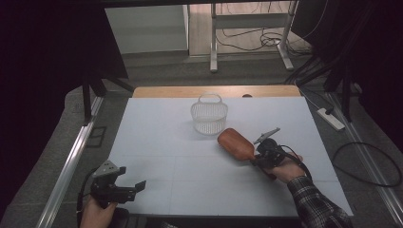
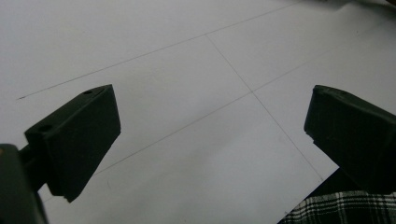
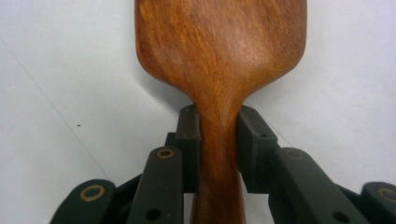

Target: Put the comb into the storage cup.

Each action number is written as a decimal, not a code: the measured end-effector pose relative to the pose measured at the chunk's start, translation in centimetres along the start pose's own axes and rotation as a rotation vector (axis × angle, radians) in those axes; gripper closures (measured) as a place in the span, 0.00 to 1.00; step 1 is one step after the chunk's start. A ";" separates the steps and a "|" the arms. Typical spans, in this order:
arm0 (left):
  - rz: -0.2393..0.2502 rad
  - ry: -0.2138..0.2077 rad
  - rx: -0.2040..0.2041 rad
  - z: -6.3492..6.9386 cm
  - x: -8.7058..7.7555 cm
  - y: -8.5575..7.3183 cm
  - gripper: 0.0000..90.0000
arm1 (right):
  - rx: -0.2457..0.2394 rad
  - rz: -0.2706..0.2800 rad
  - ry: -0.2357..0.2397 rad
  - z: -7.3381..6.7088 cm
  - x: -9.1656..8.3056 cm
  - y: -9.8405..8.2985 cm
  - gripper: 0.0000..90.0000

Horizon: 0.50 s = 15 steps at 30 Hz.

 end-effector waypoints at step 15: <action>-0.007 -0.109 0.013 1.4 0.7 0.7 0.01 | 0.009 0.080 -0.016 -0.3 -1.7 0.2 0.81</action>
Point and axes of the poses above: each handheld gripper's, and its own axes: x roughly forward along the jaws, y roughly out of its top, z roughly to its right, the point moved 7 cm from there along x, roughly forward along the jaws, and after that the axes turned 15 degrees about -x, right-handed, at the moved point
